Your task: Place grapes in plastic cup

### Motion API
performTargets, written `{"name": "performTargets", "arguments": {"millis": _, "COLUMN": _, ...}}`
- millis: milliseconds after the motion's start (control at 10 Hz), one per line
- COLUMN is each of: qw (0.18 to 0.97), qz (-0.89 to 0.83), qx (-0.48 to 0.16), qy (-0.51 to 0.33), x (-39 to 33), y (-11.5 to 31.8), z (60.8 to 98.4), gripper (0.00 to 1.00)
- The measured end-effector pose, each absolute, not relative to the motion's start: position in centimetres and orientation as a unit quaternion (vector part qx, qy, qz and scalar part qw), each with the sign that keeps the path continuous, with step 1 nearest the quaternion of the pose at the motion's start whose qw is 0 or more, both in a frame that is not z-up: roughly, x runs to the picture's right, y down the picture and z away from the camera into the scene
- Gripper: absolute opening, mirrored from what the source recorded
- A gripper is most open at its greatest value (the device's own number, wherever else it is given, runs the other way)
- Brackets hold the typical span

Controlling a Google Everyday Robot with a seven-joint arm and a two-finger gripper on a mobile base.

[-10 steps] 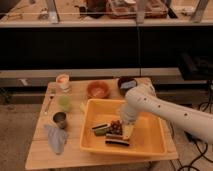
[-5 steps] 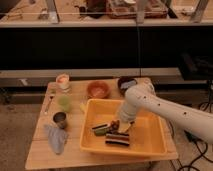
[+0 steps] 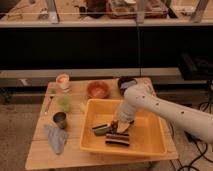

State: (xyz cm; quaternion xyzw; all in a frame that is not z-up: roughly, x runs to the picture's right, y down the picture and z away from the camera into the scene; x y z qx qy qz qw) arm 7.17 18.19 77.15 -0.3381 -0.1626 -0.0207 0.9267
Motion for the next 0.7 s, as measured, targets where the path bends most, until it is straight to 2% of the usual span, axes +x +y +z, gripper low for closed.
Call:
{"name": "performTargets", "arguments": {"millis": 200, "qw": 0.926, "qz": -0.018, "qx": -0.339, "qy": -0.164, "x": 7.05, "y": 18.25, "z": 77.22, "gripper": 0.15}}
{"name": "performTargets", "arguments": {"millis": 300, "qw": 0.926, "qz": -0.017, "qx": -0.339, "qy": -0.165, "x": 7.08, "y": 18.31, "z": 77.24, "gripper": 0.11}}
{"name": "performTargets", "arguments": {"millis": 700, "qw": 0.931, "qz": -0.010, "qx": -0.324, "qy": -0.169, "x": 7.48, "y": 17.69, "z": 76.36, "gripper": 0.10}}
